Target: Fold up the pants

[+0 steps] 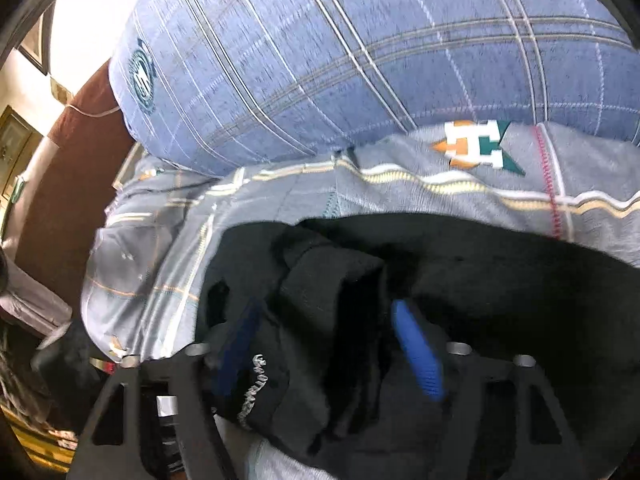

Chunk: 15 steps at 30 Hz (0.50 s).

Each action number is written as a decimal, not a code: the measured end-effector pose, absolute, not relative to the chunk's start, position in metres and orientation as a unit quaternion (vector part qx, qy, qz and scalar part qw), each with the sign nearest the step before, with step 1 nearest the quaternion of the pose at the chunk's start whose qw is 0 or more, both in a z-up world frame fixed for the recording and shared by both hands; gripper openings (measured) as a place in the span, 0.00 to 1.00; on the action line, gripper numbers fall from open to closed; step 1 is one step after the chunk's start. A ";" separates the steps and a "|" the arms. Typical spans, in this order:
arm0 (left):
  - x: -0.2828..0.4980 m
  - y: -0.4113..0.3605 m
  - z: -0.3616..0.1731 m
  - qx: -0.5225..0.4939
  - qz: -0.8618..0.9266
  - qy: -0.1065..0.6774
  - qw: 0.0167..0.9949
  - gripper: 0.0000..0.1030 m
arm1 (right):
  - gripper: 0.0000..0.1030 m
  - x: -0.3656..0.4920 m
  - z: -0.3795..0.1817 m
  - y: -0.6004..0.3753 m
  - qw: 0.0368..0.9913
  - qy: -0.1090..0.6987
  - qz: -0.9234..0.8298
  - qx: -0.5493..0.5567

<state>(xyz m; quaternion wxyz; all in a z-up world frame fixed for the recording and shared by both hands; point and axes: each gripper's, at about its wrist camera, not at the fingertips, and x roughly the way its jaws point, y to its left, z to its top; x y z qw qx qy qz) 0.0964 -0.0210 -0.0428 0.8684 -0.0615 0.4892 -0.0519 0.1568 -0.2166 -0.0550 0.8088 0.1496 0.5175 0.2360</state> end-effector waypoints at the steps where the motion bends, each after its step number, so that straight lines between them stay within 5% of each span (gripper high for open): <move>1: 0.096 -0.020 -0.042 -0.062 -0.054 0.489 0.868 0.69 | 0.03 0.157 -0.056 -0.213 0.806 0.525 0.235 0.138; 8: 0.100 -0.026 -0.056 -0.045 -0.053 0.511 0.857 0.72 | 0.04 0.156 -0.053 -0.217 0.814 0.521 0.223 0.128; 11: 0.103 -0.021 -0.058 -0.072 -0.057 0.520 0.849 0.72 | 0.10 0.161 -0.078 -0.214 0.809 0.539 0.208 0.113; 15: 0.097 -0.017 -0.044 -0.076 -0.048 0.510 0.856 0.72 | 0.32 0.148 -0.045 -0.229 0.818 0.515 0.224 0.122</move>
